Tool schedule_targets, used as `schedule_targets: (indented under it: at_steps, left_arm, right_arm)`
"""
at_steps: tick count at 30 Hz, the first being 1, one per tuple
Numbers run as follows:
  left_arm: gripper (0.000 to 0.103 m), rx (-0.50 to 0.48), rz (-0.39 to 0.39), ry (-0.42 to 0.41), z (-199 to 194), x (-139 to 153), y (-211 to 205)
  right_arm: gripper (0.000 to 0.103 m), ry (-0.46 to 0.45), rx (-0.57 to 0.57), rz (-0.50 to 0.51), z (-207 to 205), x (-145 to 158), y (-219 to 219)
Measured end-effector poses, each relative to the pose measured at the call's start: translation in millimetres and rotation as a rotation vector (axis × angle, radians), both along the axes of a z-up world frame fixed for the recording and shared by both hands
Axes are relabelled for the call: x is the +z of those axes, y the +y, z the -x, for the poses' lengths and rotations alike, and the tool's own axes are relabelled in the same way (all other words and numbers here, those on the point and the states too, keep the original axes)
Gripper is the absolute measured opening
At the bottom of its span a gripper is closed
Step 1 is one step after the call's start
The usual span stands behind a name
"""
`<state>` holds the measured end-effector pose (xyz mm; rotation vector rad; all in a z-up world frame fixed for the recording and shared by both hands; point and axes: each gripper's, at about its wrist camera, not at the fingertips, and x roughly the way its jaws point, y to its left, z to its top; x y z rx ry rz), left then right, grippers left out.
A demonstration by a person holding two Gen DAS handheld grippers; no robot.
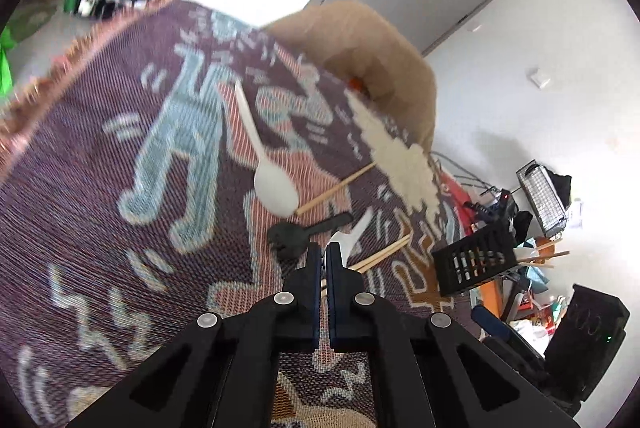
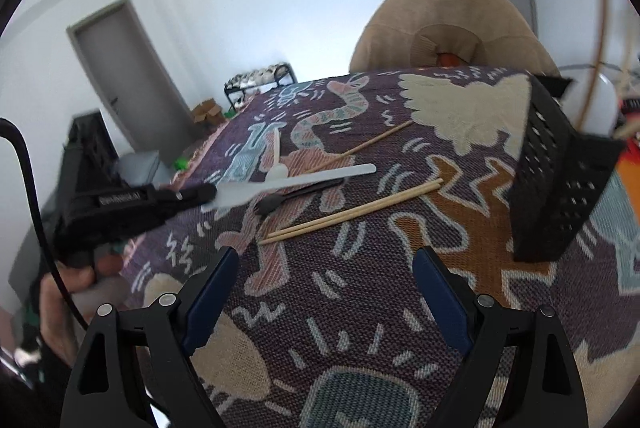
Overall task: Organize utensils
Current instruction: 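Close the left gripper on the white fork while the right tool moves toward the chopsticks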
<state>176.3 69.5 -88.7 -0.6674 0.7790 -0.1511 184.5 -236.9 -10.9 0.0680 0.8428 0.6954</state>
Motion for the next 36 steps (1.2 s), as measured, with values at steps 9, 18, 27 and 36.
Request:
schedule_targets:
  at_steps: [9,18,27,36]
  left_arm:
    - [0.001,0.055,-0.024,-0.107,32.6,32.8,24.1]
    - [0.001,0.152,-0.011,-0.172,62.1,47.8,64.8]
    - [0.001,0.231,0.01,-0.193,81.7,43.6,104.6]
    - [0.001,0.275,0.035,-0.192,90.1,32.0,129.7]
  right_arm:
    - [0.06,-0.124,0.235,0.29,7.4,-3.6,68.9]
    - [0.041,-0.187,0.449,0.51,-0.6,-19.4,122.7]
    - [0.026,-0.219,0.635,0.667,-1.4,-45.5,164.1]
    - [0.024,-0.206,0.749,0.747,-5.4,-57.9,191.1]
